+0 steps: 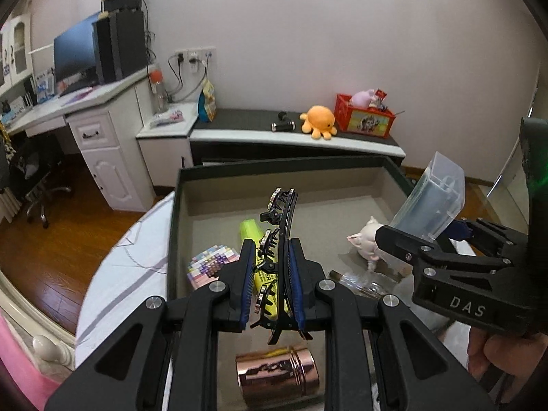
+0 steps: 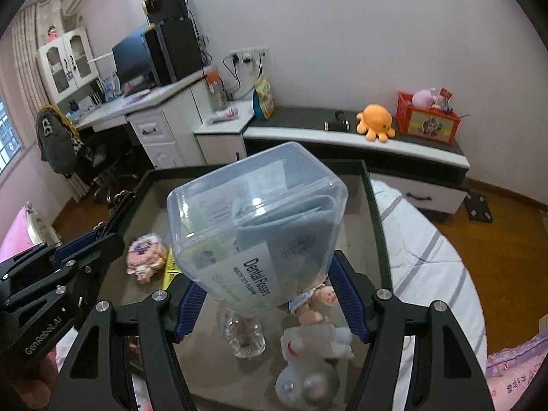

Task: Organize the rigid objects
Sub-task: 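Carry hair clip and floss box into the box and open both tools, then withdraw both tools from the box toward the remaining items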

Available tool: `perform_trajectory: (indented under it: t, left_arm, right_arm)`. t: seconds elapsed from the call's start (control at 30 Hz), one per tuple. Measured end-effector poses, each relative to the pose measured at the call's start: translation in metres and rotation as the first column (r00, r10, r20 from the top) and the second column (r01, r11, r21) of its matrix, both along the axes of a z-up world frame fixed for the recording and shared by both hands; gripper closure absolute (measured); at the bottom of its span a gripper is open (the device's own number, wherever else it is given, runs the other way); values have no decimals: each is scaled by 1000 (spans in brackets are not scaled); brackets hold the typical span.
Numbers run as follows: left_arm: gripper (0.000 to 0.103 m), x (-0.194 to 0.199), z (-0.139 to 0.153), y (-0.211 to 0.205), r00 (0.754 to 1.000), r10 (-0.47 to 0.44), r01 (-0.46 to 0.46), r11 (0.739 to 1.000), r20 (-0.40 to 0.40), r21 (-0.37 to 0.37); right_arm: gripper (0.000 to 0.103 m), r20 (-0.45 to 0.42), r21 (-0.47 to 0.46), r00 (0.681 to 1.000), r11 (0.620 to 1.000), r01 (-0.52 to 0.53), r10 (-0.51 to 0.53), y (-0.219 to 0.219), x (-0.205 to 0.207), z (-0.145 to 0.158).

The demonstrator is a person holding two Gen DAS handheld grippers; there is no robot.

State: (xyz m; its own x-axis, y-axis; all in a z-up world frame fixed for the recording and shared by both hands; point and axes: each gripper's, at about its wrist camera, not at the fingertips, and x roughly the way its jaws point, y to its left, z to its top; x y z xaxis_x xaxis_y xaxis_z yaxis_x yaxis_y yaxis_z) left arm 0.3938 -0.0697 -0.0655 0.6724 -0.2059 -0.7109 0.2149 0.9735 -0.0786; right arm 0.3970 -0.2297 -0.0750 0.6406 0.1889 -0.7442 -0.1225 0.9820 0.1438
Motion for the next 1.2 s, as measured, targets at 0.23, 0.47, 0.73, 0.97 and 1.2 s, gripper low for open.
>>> perform_trajectory:
  t: [0.23, 0.47, 0.73, 0.97, 1.2]
  left_arm:
    - [62, 10, -19, -3, 998, 7, -6, 1000, -54, 23]
    - [4, -18, 3, 15, 996, 74, -74, 997, 53, 6]
    - [1, -67, 26, 33, 987, 109, -114, 993, 120, 35]
    - [0, -117, 41, 46, 979, 133, -138, 990, 156, 20]
    - [0, -167, 54, 58, 972, 150, -153, 988, 183, 5]
  right_arm:
    - [24, -46, -14, 999, 1000, 2, -2, -1, 9, -6]
    - [18, -46, -9, 998, 999, 30, -31, -3, -3, -5]
    - [0, 1, 0, 997, 997, 82, -82, -5, -39, 10]
    - [0, 71, 48, 990, 992, 116, -119, -7, -93, 33]
    - [0, 170, 43, 978, 993, 113, -119, 3, -151, 64]
